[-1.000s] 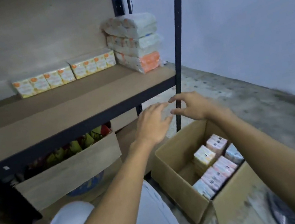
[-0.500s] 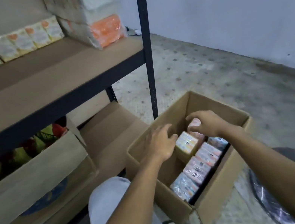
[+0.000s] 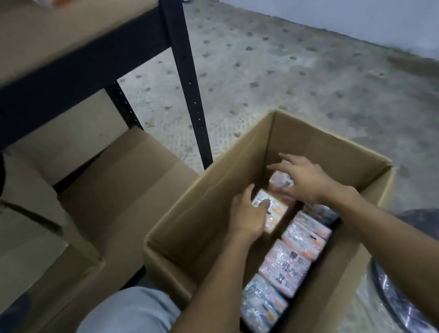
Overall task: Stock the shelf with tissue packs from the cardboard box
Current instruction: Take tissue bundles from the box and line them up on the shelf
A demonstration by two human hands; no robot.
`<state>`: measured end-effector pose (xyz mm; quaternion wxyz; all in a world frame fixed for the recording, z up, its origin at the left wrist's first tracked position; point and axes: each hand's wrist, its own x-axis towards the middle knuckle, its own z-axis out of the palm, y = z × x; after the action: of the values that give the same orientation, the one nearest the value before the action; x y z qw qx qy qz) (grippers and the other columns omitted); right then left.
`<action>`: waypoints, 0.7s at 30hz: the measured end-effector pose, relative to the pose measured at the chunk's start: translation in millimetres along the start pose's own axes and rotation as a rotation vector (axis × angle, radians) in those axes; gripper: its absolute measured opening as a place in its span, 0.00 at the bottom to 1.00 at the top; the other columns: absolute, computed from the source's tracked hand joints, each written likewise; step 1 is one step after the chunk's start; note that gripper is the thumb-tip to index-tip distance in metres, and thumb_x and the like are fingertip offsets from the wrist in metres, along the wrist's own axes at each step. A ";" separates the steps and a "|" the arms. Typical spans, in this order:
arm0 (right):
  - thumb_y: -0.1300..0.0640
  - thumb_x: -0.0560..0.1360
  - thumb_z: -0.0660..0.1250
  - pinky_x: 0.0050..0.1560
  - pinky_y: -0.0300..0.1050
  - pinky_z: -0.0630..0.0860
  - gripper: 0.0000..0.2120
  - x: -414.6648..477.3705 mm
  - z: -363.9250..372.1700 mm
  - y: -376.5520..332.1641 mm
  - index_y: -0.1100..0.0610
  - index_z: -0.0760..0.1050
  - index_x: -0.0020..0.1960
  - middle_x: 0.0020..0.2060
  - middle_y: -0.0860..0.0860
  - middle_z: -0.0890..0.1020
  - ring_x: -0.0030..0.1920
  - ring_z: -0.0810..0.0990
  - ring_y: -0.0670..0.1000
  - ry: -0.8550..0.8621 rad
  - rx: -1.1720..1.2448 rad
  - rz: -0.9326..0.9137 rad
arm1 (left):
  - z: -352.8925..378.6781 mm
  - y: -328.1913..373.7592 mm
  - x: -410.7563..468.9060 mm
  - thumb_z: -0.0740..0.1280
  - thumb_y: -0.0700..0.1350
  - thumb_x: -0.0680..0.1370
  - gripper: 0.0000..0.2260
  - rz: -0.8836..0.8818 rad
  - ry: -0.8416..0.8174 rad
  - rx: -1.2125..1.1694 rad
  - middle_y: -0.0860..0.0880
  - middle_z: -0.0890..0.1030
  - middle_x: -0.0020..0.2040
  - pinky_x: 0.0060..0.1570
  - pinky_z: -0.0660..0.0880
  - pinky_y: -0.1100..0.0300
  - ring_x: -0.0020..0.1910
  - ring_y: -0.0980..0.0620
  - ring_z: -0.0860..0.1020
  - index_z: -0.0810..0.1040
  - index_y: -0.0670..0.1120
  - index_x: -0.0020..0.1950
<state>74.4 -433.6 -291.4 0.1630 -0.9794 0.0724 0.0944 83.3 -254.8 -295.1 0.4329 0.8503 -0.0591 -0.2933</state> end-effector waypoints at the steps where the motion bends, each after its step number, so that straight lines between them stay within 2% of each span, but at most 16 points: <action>1: 0.44 0.74 0.64 0.67 0.59 0.63 0.26 3.7 2.8 3.0 0.41 0.64 0.71 0.76 0.51 0.57 0.75 0.56 0.53 -0.003 0.003 0.004 | 5.9 -1.2 4.7 0.64 0.51 0.79 0.26 -0.010 0.005 -0.023 0.44 0.63 0.74 0.71 0.62 0.50 0.72 0.45 0.63 0.61 0.53 0.76; 4: 0.42 0.74 0.63 0.68 0.61 0.63 0.26 12.7 11.2 11.6 0.39 0.64 0.71 0.77 0.51 0.55 0.75 0.55 0.54 -0.027 0.000 0.002 | 21.6 -5.5 17.8 0.64 0.50 0.79 0.24 -0.031 0.031 -0.052 0.43 0.63 0.73 0.71 0.60 0.54 0.72 0.45 0.63 0.64 0.52 0.75; 8: 0.38 0.76 0.58 0.67 0.59 0.60 0.23 16.7 21.6 19.9 0.39 0.64 0.70 0.76 0.50 0.56 0.75 0.55 0.54 -0.010 -0.087 -0.006 | 40.7 -7.9 28.9 0.64 0.49 0.79 0.21 -0.069 0.078 -0.130 0.44 0.62 0.73 0.71 0.61 0.52 0.71 0.45 0.64 0.68 0.51 0.72; 13: 0.39 0.73 0.63 0.59 0.56 0.64 0.22 25.8 22.2 23.8 0.39 0.68 0.66 0.72 0.49 0.63 0.70 0.60 0.55 0.032 -0.158 -0.033 | 55.5 -8.0 36.8 0.69 0.56 0.74 0.18 -0.152 0.198 -0.191 0.45 0.62 0.70 0.68 0.65 0.51 0.67 0.43 0.66 0.74 0.52 0.61; 17: 0.37 0.69 0.66 0.56 0.56 0.63 0.25 31.3 27.3 23.9 0.39 0.68 0.65 0.68 0.49 0.64 0.65 0.61 0.57 0.013 -0.232 -0.035 | 54.9 -8.8 41.4 0.72 0.60 0.68 0.19 -0.255 0.278 -0.228 0.47 0.62 0.68 0.65 0.66 0.51 0.64 0.44 0.66 0.73 0.54 0.53; 19: 0.37 0.69 0.66 0.55 0.56 0.63 0.25 32.7 28.6 20.7 0.40 0.68 0.64 0.66 0.49 0.64 0.63 0.62 0.58 0.005 -0.239 -0.024 | 52.8 -10.3 42.4 0.73 0.61 0.66 0.21 -0.302 0.300 -0.236 0.48 0.64 0.65 0.64 0.68 0.49 0.62 0.43 0.67 0.73 0.54 0.52; 21: 0.38 0.69 0.66 0.54 0.57 0.64 0.24 31.7 31.9 16.3 0.42 0.68 0.62 0.64 0.51 0.64 0.62 0.64 0.60 -0.011 -0.227 -0.017 | 50.2 -12.6 41.5 0.75 0.57 0.65 0.22 -0.315 0.307 -0.251 0.47 0.64 0.65 0.63 0.69 0.49 0.61 0.43 0.69 0.75 0.54 0.56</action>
<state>97.2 -441.7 -332.7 0.0522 -0.9916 0.0522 0.1061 87.9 -296.9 -346.1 0.4878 0.8233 0.1775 -0.2297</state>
